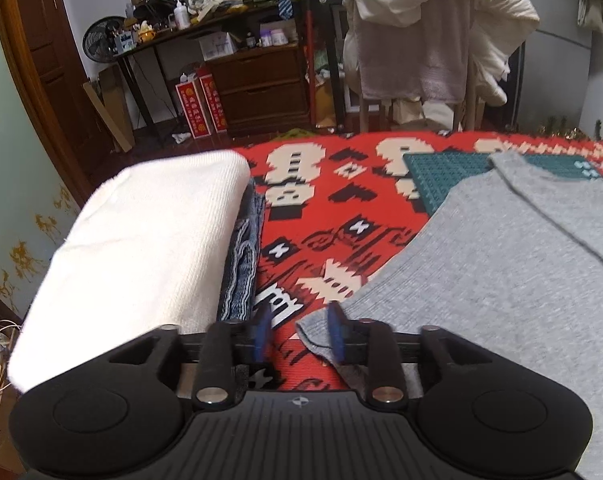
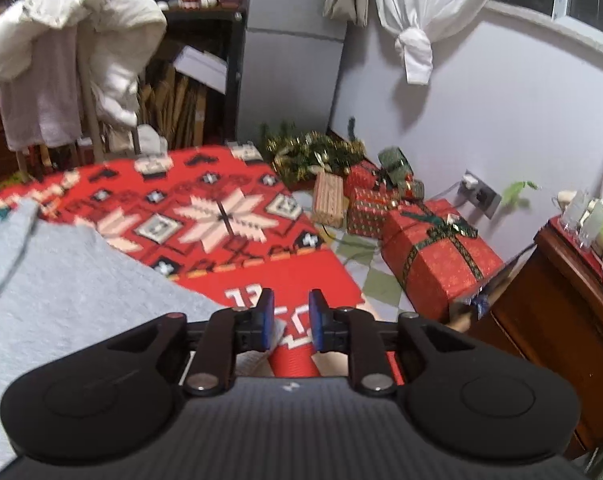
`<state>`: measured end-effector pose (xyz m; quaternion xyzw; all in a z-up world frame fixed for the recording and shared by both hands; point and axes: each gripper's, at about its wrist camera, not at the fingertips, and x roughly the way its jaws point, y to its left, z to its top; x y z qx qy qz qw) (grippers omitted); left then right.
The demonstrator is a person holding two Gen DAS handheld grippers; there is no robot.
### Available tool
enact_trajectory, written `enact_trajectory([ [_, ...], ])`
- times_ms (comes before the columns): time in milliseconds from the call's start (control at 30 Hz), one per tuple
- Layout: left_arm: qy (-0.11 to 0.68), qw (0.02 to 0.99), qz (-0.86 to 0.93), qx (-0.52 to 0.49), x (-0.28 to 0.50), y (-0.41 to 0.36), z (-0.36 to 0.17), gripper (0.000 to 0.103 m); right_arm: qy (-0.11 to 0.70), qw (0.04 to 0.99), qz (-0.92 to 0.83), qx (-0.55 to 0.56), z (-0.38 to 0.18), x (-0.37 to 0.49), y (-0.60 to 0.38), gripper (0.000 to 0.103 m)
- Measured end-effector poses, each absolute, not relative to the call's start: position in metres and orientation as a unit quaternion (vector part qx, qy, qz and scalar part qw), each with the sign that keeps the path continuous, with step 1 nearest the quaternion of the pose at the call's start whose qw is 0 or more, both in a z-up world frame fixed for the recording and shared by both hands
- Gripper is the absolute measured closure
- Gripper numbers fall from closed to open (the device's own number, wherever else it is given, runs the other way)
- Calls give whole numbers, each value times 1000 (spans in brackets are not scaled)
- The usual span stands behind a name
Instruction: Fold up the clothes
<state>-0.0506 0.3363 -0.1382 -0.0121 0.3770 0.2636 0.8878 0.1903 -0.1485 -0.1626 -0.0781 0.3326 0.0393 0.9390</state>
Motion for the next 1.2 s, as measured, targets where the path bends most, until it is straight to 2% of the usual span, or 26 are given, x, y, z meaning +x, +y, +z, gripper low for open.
enact_trajectory([
  [100, 363, 894, 263, -10, -59, 327, -127, 60, 313, 945, 68, -71, -142, 168, -146, 71],
  [333, 313, 931, 174, -67, -84, 285, -101, 60, 309, 936, 153, -68, -140, 107, -112, 62],
  [367, 309, 935, 156, -74, -87, 276, -101, 62, 308, 934, 165, -67, -141, 98, -106, 62],
  [500, 316, 940, 92, -89, -82, 242, -114, 89, 308, 925, 214, -65, -144, 63, -85, 59],
  [567, 323, 938, 76, -97, -77, 233, -125, 91, 307, 919, 238, -64, -145, 45, -74, 59],
  [600, 328, 937, 74, -99, -75, 232, -131, 96, 307, 916, 250, -64, -146, 36, -69, 59],
  [800, 369, 917, 92, -120, -70, 238, -157, 97, 326, 910, 249, -64, -160, 31, -74, 59],
  [1033, 371, 916, 90, -119, -84, 239, -159, 96, 353, 905, 229, -64, -178, 37, -90, 58],
  [1167, 378, 914, 89, -118, -93, 236, -157, 93, 360, 902, 228, -69, -181, 27, -100, 57],
  [1200, 383, 912, 90, -119, -95, 235, -157, 89, 360, 902, 228, -70, -181, 23, -102, 57],
])
